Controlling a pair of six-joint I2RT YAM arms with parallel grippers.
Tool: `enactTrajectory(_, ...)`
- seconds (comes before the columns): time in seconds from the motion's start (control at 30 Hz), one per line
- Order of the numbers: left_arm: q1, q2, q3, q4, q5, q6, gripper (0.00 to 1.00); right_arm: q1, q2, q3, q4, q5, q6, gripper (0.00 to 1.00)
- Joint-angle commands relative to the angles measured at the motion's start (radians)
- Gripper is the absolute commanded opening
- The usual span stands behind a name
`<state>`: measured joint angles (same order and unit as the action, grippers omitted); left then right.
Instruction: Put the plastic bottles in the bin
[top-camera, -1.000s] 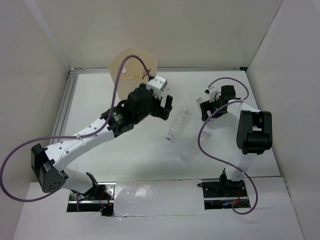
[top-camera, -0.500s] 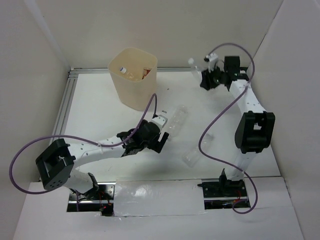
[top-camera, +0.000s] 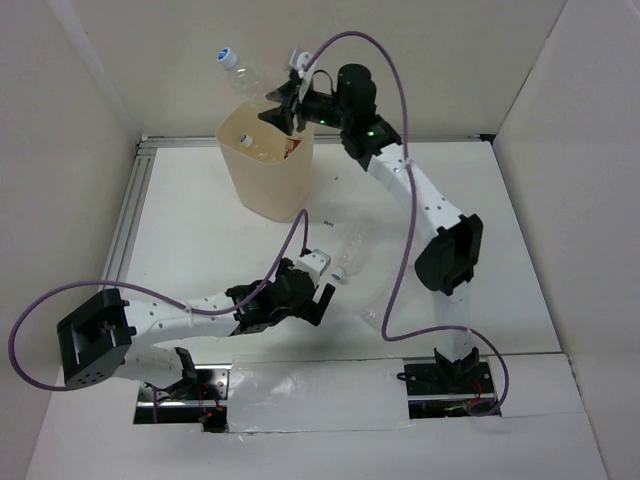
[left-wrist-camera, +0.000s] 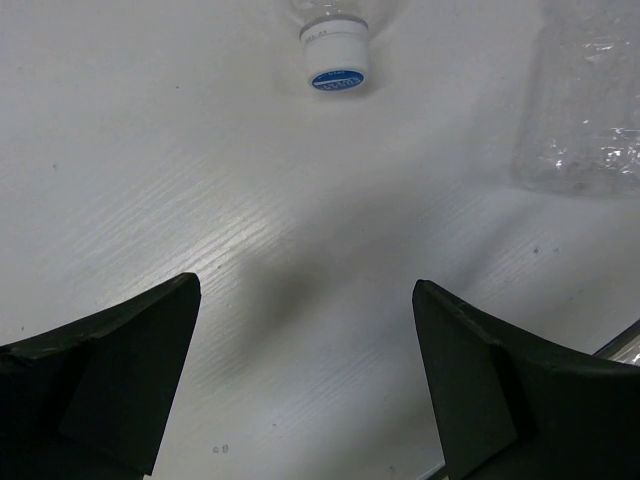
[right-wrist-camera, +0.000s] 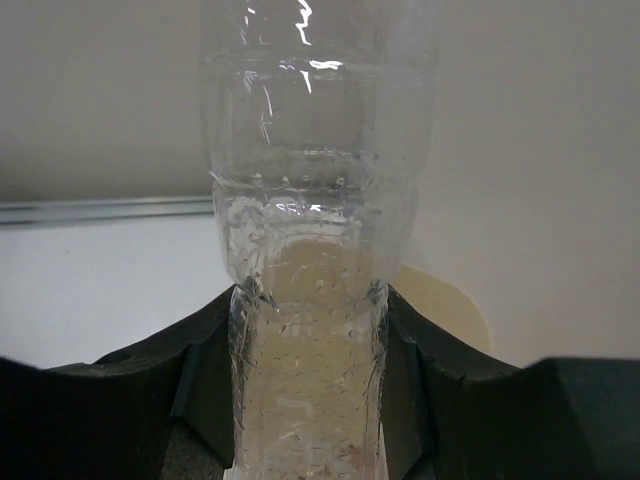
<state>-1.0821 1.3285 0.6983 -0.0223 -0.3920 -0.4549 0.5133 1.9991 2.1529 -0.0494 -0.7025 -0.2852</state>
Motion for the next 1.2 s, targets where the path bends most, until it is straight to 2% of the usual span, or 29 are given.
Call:
enactTrajectory(0.0, -0.019, -0.034, -0.013, 0.058, -0.044, -0.033, 1.0, 0.03, 0.142, 0.155, 0.077, 0.038, 0.083, 0.43)
enactTrajectory(0.1, -0.019, -0.034, -0.002, 0.068, -0.057, -0.033, 1.0, 0.044, 0.248, 0.231, 0.097, 0.066, 0.138, 0.66)
enactTrajectory(0.13, -0.019, -0.034, 0.013, 0.068, -0.057, -0.024, 1.0, 0.044, 0.265, 0.231, 0.109, 0.096, 0.138, 0.78)
enactTrajectory(0.27, -0.019, 0.007, 0.078, 0.103, -0.108, 0.04, 1.0, 0.033, 0.343, 0.315, 0.122, 0.129, 0.173, 0.93)
enactTrajectory(0.37, 0.025, 0.082, 0.157, 0.116, -0.108, 0.084, 1.0, -0.005, 0.322, 0.352, 0.083, 0.129, 0.198, 1.0)
enactTrajectory(0.5, 0.082, 0.193, 0.246, 0.163, -0.061, 0.14, 1.0, -0.062, 0.189, 0.302, 0.014, 0.164, 0.207, 1.0)
enactTrajectory(0.6, 0.094, 0.265, 0.318, 0.197, -0.021, 0.18, 1.0, -0.14, 0.059, 0.207, -0.125, 0.244, 0.175, 1.0)
enactTrajectory(0.67, 0.103, 0.348, 0.36, 0.197, -0.011, 0.192, 1.0, -0.194, -0.014, 0.07, -0.222, 0.256, 0.166, 0.99)
enactTrajectory(0.73, 0.103, 0.411, 0.426, 0.185, -0.011, 0.193, 1.0, -0.312, -0.127, -0.045, -0.262, 0.2, 0.155, 0.87)
enactTrajectory(0.77, 0.103, 0.47, 0.446, 0.185, -0.011, 0.193, 1.0, -0.355, -0.166, -0.162, -0.301, 0.164, 0.155, 0.78)
enactTrajectory(0.8, 0.103, 0.526, 0.483, 0.185, -0.011, 0.202, 1.0, -0.443, -0.236, -0.273, -0.344, 0.088, 0.134, 0.63)
enactTrajectory(0.83, 0.103, 0.526, 0.501, 0.176, 0.002, 0.202, 1.0, -0.484, -0.273, -0.274, -0.345, 0.052, 0.123, 0.58)
enactTrajectory(0.9, 0.113, 0.598, 0.536, 0.165, 0.002, 0.202, 1.0, -0.567, -0.342, -0.442, -0.411, -0.056, 0.092, 0.5)
enactTrajectory(0.93, 0.113, 0.618, 0.568, 0.154, -0.007, 0.202, 1.0, -0.631, -0.408, -0.496, -0.443, -0.086, 0.016, 0.52)
enactTrajectory(1.0, 0.113, 0.667, 0.592, 0.127, -0.043, 0.193, 0.97, -0.683, -0.477, -0.655, -0.519, -0.136, -0.113, 0.59)
enactTrajectory(1.07, 0.113, 0.693, 0.622, 0.093, -0.053, 0.193, 0.92, -0.74, -0.587, -0.796, -0.576, -0.16, -0.192, 0.7)
enactTrajectory(1.1, 0.113, 0.715, 0.632, 0.082, -0.079, 0.193, 0.86, -0.771, -0.661, -0.839, -0.59, -0.192, -0.265, 0.77)
enactTrajectory(1.17, 0.113, 0.715, 0.641, 0.073, -0.079, 0.193, 0.76, -0.789, -0.73, -0.936, -0.627, -0.216, -0.334, 0.79)
